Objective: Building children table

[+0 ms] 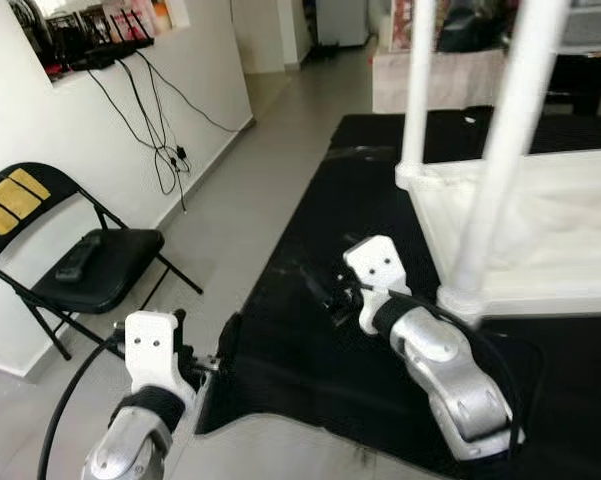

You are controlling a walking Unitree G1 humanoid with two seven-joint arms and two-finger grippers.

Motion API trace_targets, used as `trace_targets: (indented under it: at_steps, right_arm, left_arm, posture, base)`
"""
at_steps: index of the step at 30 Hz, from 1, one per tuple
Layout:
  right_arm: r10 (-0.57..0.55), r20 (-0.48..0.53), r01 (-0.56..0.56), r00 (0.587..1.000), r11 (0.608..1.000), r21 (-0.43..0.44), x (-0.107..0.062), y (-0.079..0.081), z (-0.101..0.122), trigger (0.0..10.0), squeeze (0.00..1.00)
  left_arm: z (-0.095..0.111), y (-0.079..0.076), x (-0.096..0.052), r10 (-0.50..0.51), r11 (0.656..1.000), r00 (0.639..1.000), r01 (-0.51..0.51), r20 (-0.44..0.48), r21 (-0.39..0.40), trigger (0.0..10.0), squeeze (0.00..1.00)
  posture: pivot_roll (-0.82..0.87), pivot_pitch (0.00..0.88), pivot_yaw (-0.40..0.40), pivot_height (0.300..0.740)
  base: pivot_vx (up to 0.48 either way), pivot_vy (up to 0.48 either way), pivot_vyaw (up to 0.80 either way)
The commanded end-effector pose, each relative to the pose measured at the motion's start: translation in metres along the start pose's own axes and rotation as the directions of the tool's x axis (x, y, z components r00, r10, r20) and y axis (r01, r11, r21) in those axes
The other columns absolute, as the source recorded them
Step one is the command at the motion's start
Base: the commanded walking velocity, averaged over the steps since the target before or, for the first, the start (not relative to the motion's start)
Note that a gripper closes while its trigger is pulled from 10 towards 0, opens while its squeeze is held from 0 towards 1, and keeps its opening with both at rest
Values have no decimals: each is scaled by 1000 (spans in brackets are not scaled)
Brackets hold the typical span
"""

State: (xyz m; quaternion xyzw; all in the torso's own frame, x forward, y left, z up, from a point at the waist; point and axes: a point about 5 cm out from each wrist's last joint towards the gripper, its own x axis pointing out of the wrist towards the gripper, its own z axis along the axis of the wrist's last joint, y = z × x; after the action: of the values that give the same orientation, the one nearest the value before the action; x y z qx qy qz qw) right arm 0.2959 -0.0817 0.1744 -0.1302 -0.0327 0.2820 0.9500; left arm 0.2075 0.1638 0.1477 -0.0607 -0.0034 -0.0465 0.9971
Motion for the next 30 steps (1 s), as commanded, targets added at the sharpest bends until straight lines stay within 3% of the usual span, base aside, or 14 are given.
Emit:
trace_targets:
  at_steps: [1, 4, 8, 10, 14, 17, 20, 23, 28, 30]
  right_arm:
    - [-19, -35, 19, 999, 1000, -14, 2, -5, -2, 10000, 0]
    - [-31, -55, 29, 998, 999, -30, 15, -7, 9, 10000, 0]
    - [-39, -63, 37, 997, 999, -34, 19, -7, 12, 10000, 0]
    - [-88, -106, 88, 990, 996, -6, 39, -10, 25, 10000, 0]
    - [-130, -144, 134, 981, 991, 19, 55, -11, 36, 10000, 0]
    - [-178, -277, 200, 944, 978, 53, 74, -12, 37, 10000, 0]
    - [-218, -331, 251, 918, 966, 59, 79, -15, 35, 10000, 0]
    - [-343, -477, 425, 809, 902, 72, 86, -30, 20, 10000, 0]
    - [-394, -515, 489, 761, 871, 56, 88, -38, 13, 10000, 0]
    - [-394, -515, 489, 761, 871, 56, 88, -38, 13, 10000, 0]
  left_arm:
    - [0, 1, 0, -4, 1000, 1000, 4, 0, 20, 10000, 0]
    - [0, 1, 1, -6, 1000, 1000, 6, 3, 19, 10000, 0]
    - [0, 1, 1, -6, 1000, 1000, 6, 3, 18, 10000, 0]
    - [0, 0, 1, 1, 1000, 1000, -1, -2, 7, 10000, 0]
    - [1, 0, 1, 16, 1000, 1000, -16, -3, 7, 10000, 0]
    - [0, -4, 0, 9, 1000, 1000, -9, -8, 19, 10000, 0]
    - [1, -6, -1, 6, 1000, 1000, -5, -9, 19, 10000, 0]
    - [1, -13, -6, -2, 1000, 1000, 2, -11, 6, 10000, 0]
    - [1, -16, -9, -3, 1000, 1000, 3, -16, -4, 10000, 0]
    - [1, -16, -9, -3, 1000, 1000, 3, -16, -4, 10000, 0]
  posture:
    - [-65, 81, 91, 740]
    - [-63, 83, 90, 740]
    - [-63, 83, 90, 740]
    - [-52, 92, 80, 740]
    - [-51, 99, 78, 740]
    - [-41, 112, 66, 740]
    - [-36, 121, 60, 740]
    - [-14, 153, 42, 740]
    - [-9, 165, 36, 740]
    - [-9, 165, 36, 740]
  base:
    - [326, 0, 0]
    - [329, 0, 0]
    - [326, 0, 0]
    - [163, 0, 0]
    - [0, 0, 0]
    - [0, 0, 0]
    - [0, 0, 0]
    - [0, 0, 0]
    - [0, 0, 0]
    - [0, 0, 0]
